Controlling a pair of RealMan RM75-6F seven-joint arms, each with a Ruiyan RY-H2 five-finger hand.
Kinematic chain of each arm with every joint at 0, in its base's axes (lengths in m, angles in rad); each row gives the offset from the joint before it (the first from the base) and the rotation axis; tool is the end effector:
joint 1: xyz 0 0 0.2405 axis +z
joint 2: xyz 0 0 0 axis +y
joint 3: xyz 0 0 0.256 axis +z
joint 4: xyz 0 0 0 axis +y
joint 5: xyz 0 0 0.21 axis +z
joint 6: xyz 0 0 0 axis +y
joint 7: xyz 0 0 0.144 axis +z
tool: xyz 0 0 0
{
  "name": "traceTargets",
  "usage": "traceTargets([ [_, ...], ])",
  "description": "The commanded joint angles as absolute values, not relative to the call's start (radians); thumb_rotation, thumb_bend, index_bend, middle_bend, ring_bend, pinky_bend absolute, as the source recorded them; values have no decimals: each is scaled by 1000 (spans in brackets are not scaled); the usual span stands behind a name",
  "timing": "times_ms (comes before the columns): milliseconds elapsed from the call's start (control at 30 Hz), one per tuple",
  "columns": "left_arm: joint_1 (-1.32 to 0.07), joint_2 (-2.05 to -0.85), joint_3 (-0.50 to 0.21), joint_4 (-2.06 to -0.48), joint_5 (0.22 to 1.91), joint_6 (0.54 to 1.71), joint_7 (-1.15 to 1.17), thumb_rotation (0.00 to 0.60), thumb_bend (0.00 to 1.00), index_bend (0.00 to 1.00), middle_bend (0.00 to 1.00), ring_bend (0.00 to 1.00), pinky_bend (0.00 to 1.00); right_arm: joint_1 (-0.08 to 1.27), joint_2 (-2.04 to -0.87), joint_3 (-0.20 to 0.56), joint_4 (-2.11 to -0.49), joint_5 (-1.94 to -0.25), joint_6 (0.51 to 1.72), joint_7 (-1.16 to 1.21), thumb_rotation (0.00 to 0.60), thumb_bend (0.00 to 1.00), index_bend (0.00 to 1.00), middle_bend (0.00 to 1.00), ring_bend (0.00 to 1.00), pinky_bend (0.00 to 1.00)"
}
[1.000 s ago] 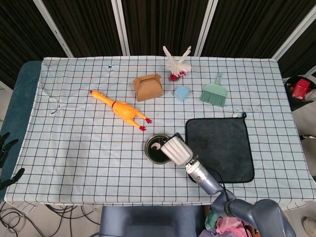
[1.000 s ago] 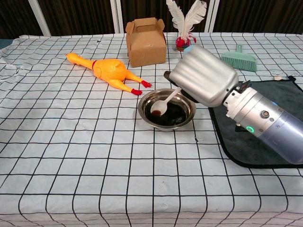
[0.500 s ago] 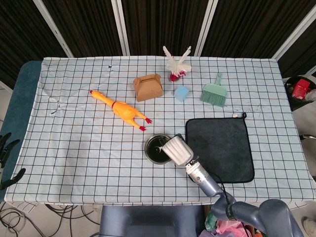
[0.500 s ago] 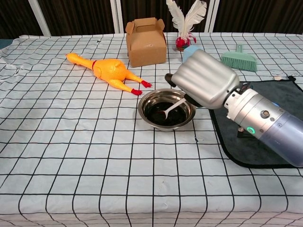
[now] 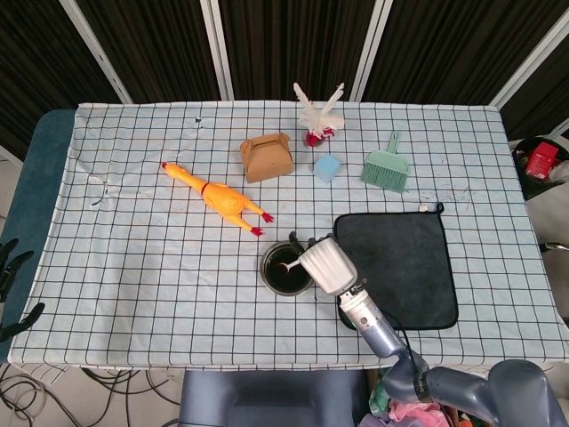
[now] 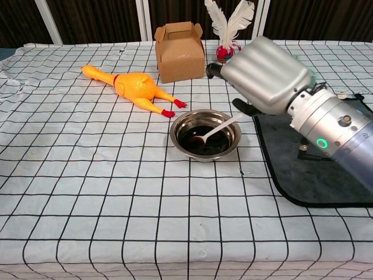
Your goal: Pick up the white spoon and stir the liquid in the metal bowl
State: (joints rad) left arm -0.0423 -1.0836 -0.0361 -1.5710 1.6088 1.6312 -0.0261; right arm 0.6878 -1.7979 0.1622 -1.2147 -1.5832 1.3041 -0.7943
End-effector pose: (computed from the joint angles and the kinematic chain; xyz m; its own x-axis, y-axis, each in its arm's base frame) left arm -0.3064 0.1639 0.1846 0.4362 -0.1138 0.8926 0.8918 -0.0783 -0.4457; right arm -0.1096 -0.3161 -0.0384 0.6822 0.4162 0.6011 -0.4381 -0.4255 0.7919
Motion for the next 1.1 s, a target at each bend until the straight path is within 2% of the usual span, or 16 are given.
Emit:
traceTargets([
  [33,-42,-1083,-35,-1572,1611,1631,-26,600,211,152,29,0,0,609,-1649,212,-1470,-1467,1322,-782,600,315,231,510,688,690],
  [167,-42,-1084,-33,-1574,1612,1630,-22,600,211,153,28,0,0,524,-1494,232,-1698,-1379,1344,-648,600,291,176,386,536,510],
  [233,-42,-1084,-33,-1575,1611,1629,-21,600,211,153,28,0,0,487,-1424,227,-1768,-1364,1355,-588,600,282,162,352,492,460],
  [433,-43,-1086,-35,-1579,1603,1623,-16,600,211,152,28,0,0,375,-1274,157,-1839,-1410,1413,-406,600,249,130,278,410,391],
  [667,-46,-1081,-38,-1597,1568,1591,-2,600,211,150,27,0,0,234,-1258,54,-1765,-1508,1562,-306,600,244,121,251,383,365],
  [867,-56,-1082,-39,-1600,1557,1567,6,600,211,150,26,0,0,186,-1276,22,-1710,-1529,1593,-314,600,245,118,235,367,349],
  [1100,-61,-1083,-34,-1601,1560,1554,14,600,211,149,26,0,0,174,-1285,33,-1666,-1534,1587,-322,600,245,118,235,367,348],
])
